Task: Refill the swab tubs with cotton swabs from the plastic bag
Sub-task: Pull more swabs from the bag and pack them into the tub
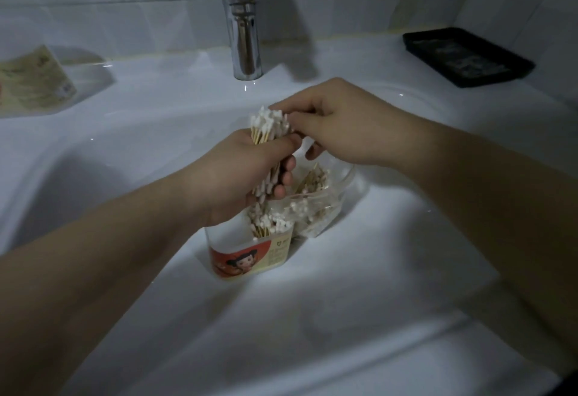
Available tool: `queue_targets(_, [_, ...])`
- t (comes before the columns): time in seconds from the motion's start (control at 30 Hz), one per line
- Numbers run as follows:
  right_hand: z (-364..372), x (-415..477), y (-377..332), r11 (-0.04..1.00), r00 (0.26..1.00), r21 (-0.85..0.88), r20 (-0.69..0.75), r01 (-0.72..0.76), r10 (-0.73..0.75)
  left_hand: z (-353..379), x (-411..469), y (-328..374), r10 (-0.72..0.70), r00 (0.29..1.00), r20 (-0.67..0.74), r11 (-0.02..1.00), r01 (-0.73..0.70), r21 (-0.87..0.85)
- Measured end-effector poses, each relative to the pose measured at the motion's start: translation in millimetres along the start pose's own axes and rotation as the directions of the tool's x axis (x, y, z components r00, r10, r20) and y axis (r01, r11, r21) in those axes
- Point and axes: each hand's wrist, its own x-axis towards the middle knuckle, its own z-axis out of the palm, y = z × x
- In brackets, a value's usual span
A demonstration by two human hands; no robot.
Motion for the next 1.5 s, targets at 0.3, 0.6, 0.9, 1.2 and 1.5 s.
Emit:
queue_targets(0.3, [-4.2,-9.1,-8.0,0.987,0.966,-0.137,0.255,0.09,-0.052,4.2,-2.0,1.3,0.0,0.999,0.041,0.986,0.007,-0.168])
queue_targets(0.6, [17.9,-6.5,-11.1,0.923,0.971,-0.333,0.2,0.194,-0.132,-1.3,-2.3,6.1,-0.11,0.992,0.069,0.958,0.124,-0.257])
queue_targets(0.9, [11.9,-7.6,-11.6,0.921,0.972,-0.322,0.157,0.219,-0.177,-3.2,-0.9,6.6,-0.158,0.986,0.055,0.957,0.166,-0.238])
queue_targets(1.2, [8.3,-7.1,-9.9,0.968,0.98,-0.178,0.122,0.177,-0.157,1.3,1.2,5.9,-0.151,0.988,0.021,0.951,0.151,-0.269])
queue_targets(1.5, [-11.2,-12.9,-16.9,0.989,1.0,-0.145,0.006,0.021,-0.021,-9.2,9.8,3.4,-0.066,0.965,-0.255,0.966,-0.002,-0.258])
